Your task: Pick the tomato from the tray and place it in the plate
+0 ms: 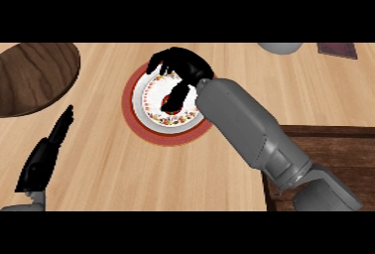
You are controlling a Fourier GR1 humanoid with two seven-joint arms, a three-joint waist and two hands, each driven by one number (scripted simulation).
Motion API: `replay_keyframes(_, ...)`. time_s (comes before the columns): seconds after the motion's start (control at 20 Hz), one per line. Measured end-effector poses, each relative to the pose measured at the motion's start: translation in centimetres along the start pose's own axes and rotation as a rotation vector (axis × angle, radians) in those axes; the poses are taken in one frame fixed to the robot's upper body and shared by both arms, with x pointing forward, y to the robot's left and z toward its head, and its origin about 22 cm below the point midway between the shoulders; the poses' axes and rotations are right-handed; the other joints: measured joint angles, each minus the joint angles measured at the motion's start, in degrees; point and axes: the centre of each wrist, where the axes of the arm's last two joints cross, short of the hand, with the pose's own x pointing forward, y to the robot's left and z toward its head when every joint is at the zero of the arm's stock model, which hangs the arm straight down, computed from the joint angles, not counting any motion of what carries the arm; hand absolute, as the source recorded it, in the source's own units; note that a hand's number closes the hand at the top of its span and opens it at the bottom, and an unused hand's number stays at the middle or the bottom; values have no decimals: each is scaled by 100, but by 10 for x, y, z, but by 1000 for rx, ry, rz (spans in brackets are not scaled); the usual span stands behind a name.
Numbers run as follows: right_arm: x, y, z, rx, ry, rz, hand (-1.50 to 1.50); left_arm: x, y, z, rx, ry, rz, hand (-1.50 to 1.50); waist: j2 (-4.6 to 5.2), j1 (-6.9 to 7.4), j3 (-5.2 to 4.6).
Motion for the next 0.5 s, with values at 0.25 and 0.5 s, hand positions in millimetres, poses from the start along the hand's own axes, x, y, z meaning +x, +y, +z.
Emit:
replay_keyframes(0.25,-3,0,1,-91,-34,-137,-150,4,5,0,9,5,1,0,-2,-45,5)
replay_keyframes(0.5,-9,-13,0,-245,-26,-288,-150,-3,6,7,24,17,-2,0,-11,-161,6)
